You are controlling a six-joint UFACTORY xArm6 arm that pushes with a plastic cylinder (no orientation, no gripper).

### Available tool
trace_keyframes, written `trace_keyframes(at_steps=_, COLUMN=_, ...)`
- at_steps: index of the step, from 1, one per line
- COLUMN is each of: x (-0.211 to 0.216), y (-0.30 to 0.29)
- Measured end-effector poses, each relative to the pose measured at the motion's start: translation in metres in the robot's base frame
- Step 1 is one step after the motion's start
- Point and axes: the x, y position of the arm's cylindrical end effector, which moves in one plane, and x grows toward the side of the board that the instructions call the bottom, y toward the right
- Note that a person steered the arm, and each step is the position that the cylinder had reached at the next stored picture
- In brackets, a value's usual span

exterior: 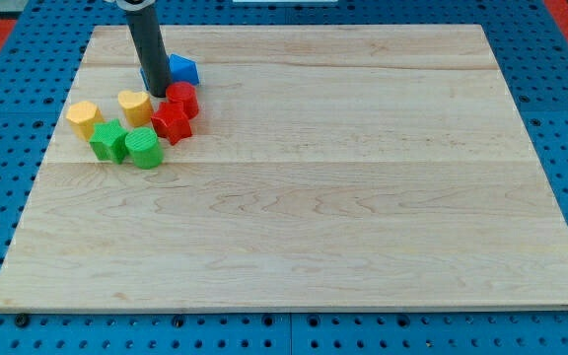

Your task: Slide the blue cube towards the top center

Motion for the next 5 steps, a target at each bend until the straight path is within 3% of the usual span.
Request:
trace_keyframes(at_steps=2, x=-0.014, y=-0.063)
trace_keyframes(at_steps=4, x=-0.064, y=-0.030)
trace_keyframes(at_steps=5, x=-0.064, y=-0.067)
